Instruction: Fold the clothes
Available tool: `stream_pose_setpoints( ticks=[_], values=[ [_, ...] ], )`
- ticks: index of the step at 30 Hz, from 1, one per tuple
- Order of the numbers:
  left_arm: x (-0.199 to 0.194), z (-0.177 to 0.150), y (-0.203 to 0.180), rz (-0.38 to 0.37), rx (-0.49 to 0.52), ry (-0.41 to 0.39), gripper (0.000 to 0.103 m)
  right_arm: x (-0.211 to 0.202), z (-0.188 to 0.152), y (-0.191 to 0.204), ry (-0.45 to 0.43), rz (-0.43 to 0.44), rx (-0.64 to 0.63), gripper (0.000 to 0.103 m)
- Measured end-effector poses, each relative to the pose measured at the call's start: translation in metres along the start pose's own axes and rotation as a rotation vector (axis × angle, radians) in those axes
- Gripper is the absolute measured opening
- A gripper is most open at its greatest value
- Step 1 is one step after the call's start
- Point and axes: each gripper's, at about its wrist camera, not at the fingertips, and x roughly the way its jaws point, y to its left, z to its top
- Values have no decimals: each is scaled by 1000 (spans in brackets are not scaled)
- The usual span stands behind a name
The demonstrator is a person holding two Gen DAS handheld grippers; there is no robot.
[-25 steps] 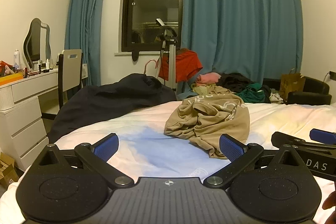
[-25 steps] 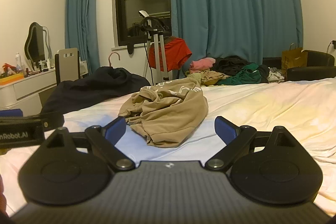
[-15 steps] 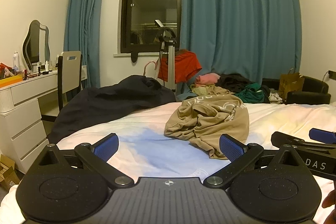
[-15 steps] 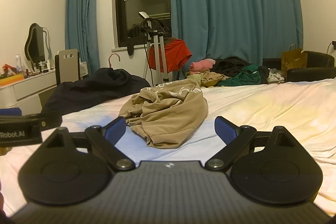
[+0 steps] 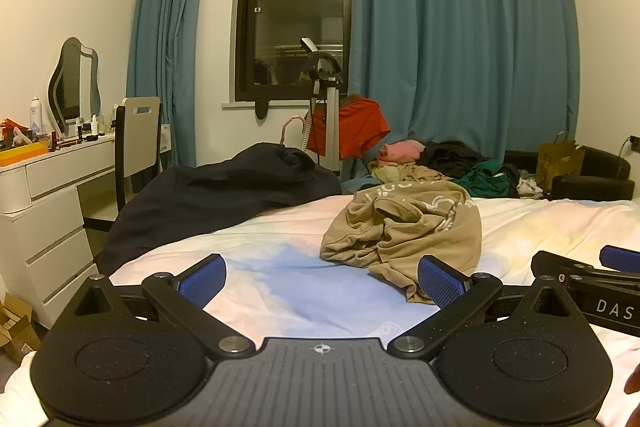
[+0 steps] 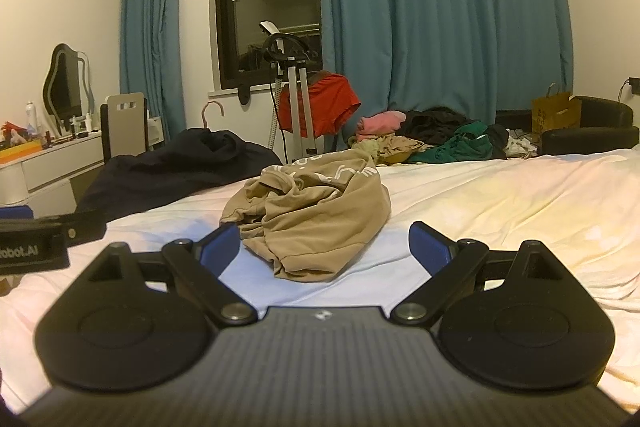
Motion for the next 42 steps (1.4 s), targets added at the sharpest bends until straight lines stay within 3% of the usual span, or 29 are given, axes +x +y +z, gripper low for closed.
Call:
stream_pose_setpoints(
  ticks=[10,16,21,24,28,34,38,42],
  values=[
    [-4,4,6,-25,-22,-9,103,-6,9,2,-27,-24,5,93],
    [-9,4,8,-3,-7,-23,103,-11,13,-1,-52,-20,38,93],
    [-14,5,9,-11,-20,-55,103,-16,21,4,-65,-83,0,93],
    [-16,4,7,8,-11,-73,103,-22,26,0,-80,-61,38,93],
    [-17,1,9,9,-35,-54,103,-31,37,-9,-105,-24,110,93],
    [-23,0,13,15,-44,-52,103,-49,49,1,-151,-10,84,93],
    [-32,3,13,22,-45,-57,103,-54,55,9,-114,-16,77,93],
    [-20,-2,-1,31,15,20,103,-67,60,-2,-129,10,192,93]
  ],
)
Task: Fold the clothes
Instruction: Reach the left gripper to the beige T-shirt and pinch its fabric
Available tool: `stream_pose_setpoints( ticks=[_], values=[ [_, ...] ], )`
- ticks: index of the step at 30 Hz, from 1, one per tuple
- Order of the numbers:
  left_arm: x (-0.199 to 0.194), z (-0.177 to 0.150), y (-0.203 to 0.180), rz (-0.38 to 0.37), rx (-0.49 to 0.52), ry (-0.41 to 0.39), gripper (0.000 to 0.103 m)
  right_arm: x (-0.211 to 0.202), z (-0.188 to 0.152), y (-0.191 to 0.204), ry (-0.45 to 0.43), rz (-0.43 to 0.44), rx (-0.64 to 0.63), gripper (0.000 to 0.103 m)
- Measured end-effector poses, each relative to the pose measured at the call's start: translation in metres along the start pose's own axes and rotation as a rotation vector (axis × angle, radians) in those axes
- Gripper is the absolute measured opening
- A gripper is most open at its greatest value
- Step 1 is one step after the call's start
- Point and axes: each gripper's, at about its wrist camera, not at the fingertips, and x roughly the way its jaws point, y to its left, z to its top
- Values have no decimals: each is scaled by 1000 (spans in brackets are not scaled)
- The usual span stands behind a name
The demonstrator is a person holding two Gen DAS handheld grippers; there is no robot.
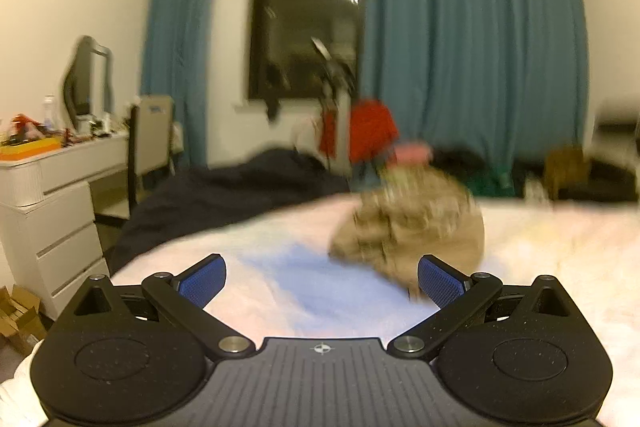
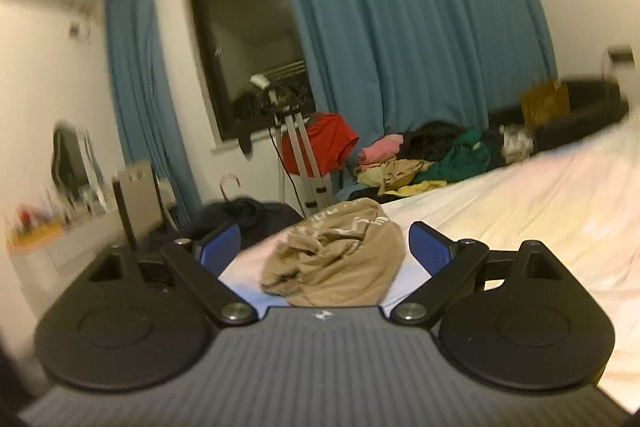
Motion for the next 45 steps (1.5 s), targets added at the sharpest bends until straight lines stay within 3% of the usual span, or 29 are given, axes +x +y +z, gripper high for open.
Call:
stream_pose_setpoints(
  ticks=[5,8,12,14,20,26,28,30,32,33,36,45],
  values=[
    [52,-21,-22,49,174,163,103,-5,-2,-15,-11,-14,31,93],
    [88,-24,-17,70,162,235,102,6,-13,-32,23,-61,34,93],
    [144,-15,-6,102,99,317,102,21,-30,-56,46,-50,64,93],
    [170,-11,-9,93,111,313,102,34,-40,-62,74,-57,79,93],
    [243,-6,-47,134,378,241,100,82,-65,-69,161,-25,107,93],
    [308,-5,-64,87,396,205,92,111,-80,-63,89,-98,10,93],
    [320,-1,-60,20,320,189,75,124,-85,-68,97,-108,-6,93],
    [327,5,-52,-61,214,196,29,137,-92,-76,134,-116,17,93],
    [327,8,-49,-73,186,227,9,147,-97,-83,160,-120,40,93],
    [327,9,-47,-78,172,242,8,149,-99,-86,161,-125,49,93],
    [298,16,-37,-103,169,184,6,149,-101,-88,151,-153,45,93],
    [143,33,1,-236,157,-22,5,127,-97,-74,90,-148,-27,93]
  ],
)
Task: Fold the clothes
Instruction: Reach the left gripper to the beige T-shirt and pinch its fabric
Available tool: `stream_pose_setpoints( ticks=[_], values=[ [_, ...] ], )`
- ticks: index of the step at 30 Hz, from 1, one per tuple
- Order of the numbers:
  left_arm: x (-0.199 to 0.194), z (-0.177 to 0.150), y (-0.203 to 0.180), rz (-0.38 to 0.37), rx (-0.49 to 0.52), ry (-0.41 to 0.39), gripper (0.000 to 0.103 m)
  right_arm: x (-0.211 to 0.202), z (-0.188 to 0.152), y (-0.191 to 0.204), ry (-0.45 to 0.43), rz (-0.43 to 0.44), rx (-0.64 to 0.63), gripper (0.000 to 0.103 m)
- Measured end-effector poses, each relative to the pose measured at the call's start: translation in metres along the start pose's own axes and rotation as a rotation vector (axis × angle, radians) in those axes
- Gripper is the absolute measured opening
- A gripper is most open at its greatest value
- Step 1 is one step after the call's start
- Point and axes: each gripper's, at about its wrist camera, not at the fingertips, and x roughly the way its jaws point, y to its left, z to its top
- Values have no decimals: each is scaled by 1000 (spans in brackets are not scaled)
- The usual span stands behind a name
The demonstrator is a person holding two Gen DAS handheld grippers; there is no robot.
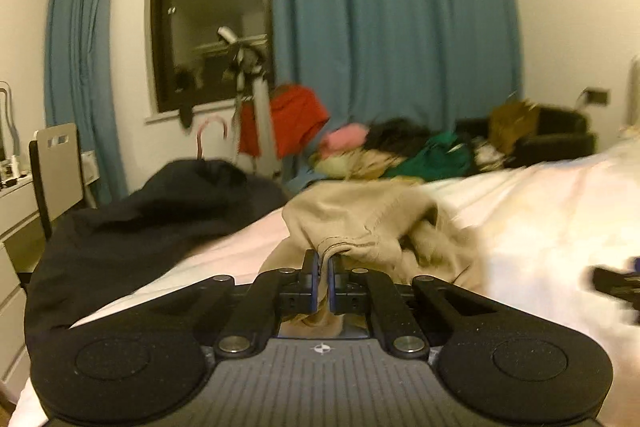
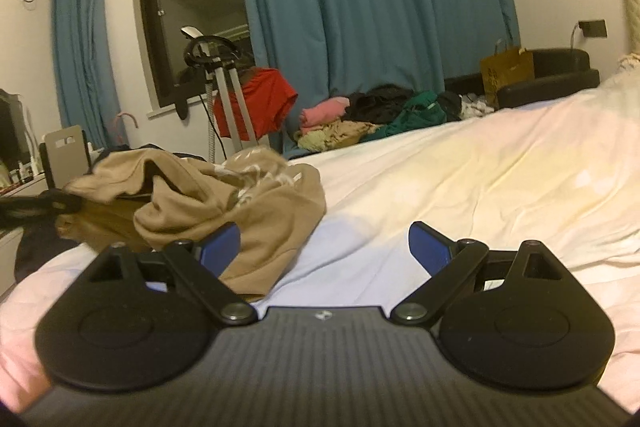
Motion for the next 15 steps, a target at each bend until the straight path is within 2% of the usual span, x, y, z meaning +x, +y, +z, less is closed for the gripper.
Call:
stream_pose_setpoints(
  ticks=[5,7,10,12,15],
  values=[
    [-104,10,8,-79,-33,-63,4,-29,8,6,-6,22,-12,93],
    [-133,10,12,-95,-44,-77,4,-41,10,9,6,34,5,93],
    [-159,6,27,-113,-83,-94,5,-56,8,19,42,72,9,93],
    [-168,3,35,-110,-92,-108,5,-60,2,30,79,132,-8,93],
    [-162,-3,47,-117,-165,-91,5,-62,-8,48,148,236,-41,93]
  ],
)
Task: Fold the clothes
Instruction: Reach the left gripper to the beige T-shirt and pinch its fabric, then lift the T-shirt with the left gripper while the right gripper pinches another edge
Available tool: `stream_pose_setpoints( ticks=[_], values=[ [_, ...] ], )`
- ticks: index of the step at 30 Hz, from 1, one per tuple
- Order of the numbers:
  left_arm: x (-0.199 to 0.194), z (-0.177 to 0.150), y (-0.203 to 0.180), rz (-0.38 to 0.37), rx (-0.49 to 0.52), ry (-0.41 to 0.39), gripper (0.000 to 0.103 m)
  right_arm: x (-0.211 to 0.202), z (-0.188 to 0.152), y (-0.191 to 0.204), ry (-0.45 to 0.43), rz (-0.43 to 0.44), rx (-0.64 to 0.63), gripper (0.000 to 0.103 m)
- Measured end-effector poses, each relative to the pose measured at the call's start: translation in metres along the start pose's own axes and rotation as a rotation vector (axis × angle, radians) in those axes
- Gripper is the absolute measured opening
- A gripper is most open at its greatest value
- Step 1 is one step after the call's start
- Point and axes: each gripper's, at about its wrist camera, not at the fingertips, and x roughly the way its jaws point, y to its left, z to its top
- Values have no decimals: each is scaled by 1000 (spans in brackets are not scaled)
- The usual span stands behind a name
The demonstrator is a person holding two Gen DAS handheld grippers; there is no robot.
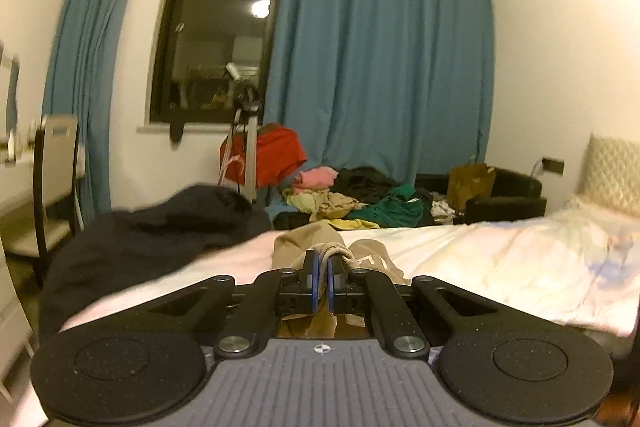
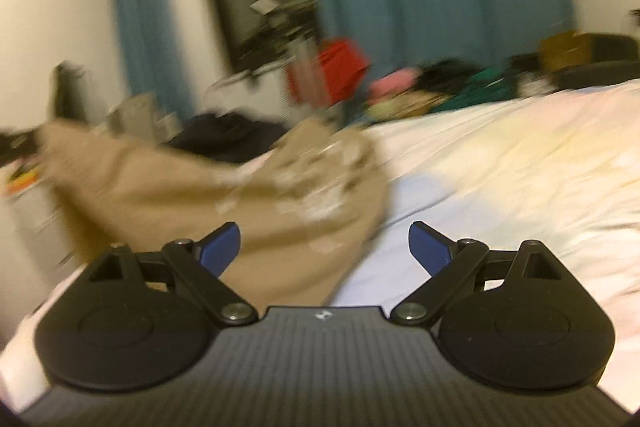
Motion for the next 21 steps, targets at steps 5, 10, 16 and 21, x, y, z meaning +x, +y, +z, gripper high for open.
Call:
stream_pose_setpoints(
  ticks=[5,10,16,21],
  values=[
    [13,-5,22,-10,-40,7,5,23,-18,29,110,88,-103,93],
    [28,-11,40,-18,-63,21,5,62,-27,43,149,38,-157,93],
    [46,-20,54,-20,-83,57,5,79,-19,19,88,-118,-32,93],
    [62,-32,43,-82,-43,122,5,52,10,-10,-88,-294,89,93]
  ],
)
